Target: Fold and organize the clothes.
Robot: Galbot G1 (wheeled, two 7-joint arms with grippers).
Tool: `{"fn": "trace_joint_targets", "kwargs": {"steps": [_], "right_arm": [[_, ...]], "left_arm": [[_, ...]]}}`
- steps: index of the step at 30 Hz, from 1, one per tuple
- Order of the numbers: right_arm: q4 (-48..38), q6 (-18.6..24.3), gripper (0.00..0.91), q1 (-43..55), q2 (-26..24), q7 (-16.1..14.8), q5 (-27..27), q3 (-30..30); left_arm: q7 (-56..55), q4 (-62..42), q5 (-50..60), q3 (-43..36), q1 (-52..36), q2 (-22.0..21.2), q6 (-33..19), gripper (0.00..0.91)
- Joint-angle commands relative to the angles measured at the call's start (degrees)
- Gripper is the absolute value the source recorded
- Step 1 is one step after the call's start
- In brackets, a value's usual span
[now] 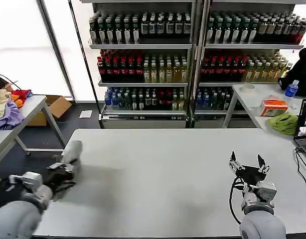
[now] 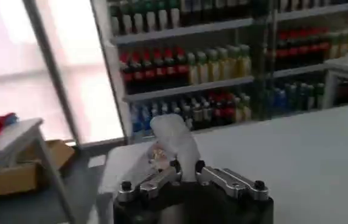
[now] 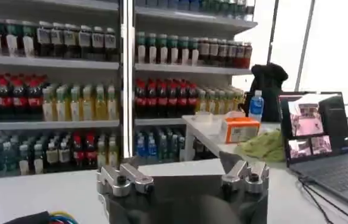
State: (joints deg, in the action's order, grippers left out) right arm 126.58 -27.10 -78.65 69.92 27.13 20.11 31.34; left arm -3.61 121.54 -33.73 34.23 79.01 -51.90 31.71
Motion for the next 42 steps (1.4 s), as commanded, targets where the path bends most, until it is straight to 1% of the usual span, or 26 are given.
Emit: {"fn": "trace_joint_targets", "kwargs": {"steps": [1, 2, 5, 6, 10, 11, 12, 13, 15, 18, 22, 26, 29, 30, 32, 33, 36, 39, 42], "right_arm": [[0.0, -1.0, 0.907, -1.3, 2.3, -0.2, -5.1, -0.1], [0.2, -1.0, 0.907, -1.9, 2.6, -0.6, -5.4, 0.2], [0.1, -1.1, 0.907, -2.6, 2.2, -1.6, -5.1, 1.2], [0.2, -1.2, 0.907, -2.9, 2.4, -1.9, -5.2, 1.4], [0.5, -1.6, 0.907, -3.5, 2.8, -1.8, -5.7, 1.0], [0.4, -1.8, 0.907, -3.3, 2.8, -1.7, -5.6, 0.9], [0.2, -1.9, 0.907, -3.1, 2.8, -1.7, -5.6, 0.8], [0.0, -2.1, 0.907, -2.6, 2.7, -1.6, -5.6, 0.6], [-0.5, -2.6, 0.907, -2.0, 2.5, -1.8, -5.6, 0.2], [-1.4, -4.2, 0.907, -0.6, 2.5, -1.7, -5.2, -1.4], [-3.6, -6.0, 0.907, 2.1, 2.3, -2.0, -3.8, -3.6], [-5.4, -6.0, 0.907, 4.0, 2.2, -1.6, -3.0, -5.2], [-5.6, -6.0, 0.907, 5.6, 2.0, -0.7, 2.2, -6.3], [-5.6, -6.0, 0.907, 6.3, 1.9, 0.0, 6.6, -6.8], [-5.5, -6.1, 0.907, 7.1, 1.7, 1.1, 10.7, -7.5], [-5.4, -6.1, 0.907, 7.8, 1.6, 1.7, 14.1, -8.4], [-5.2, -6.2, 0.907, 8.7, 0.7, 2.5, 20.4, -11.7], [-5.5, -6.4, 0.907, 9.5, -0.5, 4.7, 26.9, -14.9], [-6.7, -6.4, 0.907, 10.0, -1.8, 5.9, 30.2, -17.5]], "left_arm": [[-5.9, 0.8, 7.8, -35.8, -12.0, -8.1, 1.4, 0.000], [-6.0, -0.9, 7.7, -37.7, -13.8, -9.1, 1.4, 0.000], [-6.9, -7.4, 7.6, -40.5, -19.1, -12.2, 1.5, 0.000], [-7.0, -8.7, 7.7, -40.7, -20.6, -12.3, 1.5, 0.000], [-6.5, -10.6, 7.2, -40.0, -21.6, -11.5, 1.4, 0.000], [-6.5, -10.5, 6.5, -39.7, -21.7, -11.6, 1.4, 0.020], [-6.5, -10.4, 6.3, -39.6, -21.7, -11.6, 1.4, 0.645], [-6.6, -10.1, 5.5, -39.2, -21.9, -11.9, 1.4, 0.907], [-7.1, -9.9, 2.6, -38.9, -22.7, -12.8, 1.3, 0.907], [-4.8, -8.8, -4.4, -37.4, -23.6, -13.8, -2.4, 0.907], [-4.7, -5.2, -10.9, -34.4, -24.1, -14.9, -5.7, 0.907], [-5.4, -5.0, -11.0, -31.4, -24.2, -14.9, -6.1, 0.907], [-7.6, -5.4, -10.7, -29.5, -23.2, -14.1, -6.7, 0.907], [-8.7, -5.5, -9.8, -28.8, -22.7, -13.6, -6.4, 0.907], [-9.8, -5.6, -7.8, -27.9, -21.9, -12.9, -5.9, 0.907], [-10.6, -5.8, -5.7, -27.1, -21.3, -12.3, -5.1, 0.907], [-13.1, -5.7, -3.7, -25.1, -19.9, -10.6, -2.0, 0.907], [-13.8, -6.0, -1.0, -22.3, -18.9, -9.3, -0.9, 0.907], [-14.4, -6.3, -0.8, -19.5, -17.9, -8.3, 0.3, 0.907]]}}
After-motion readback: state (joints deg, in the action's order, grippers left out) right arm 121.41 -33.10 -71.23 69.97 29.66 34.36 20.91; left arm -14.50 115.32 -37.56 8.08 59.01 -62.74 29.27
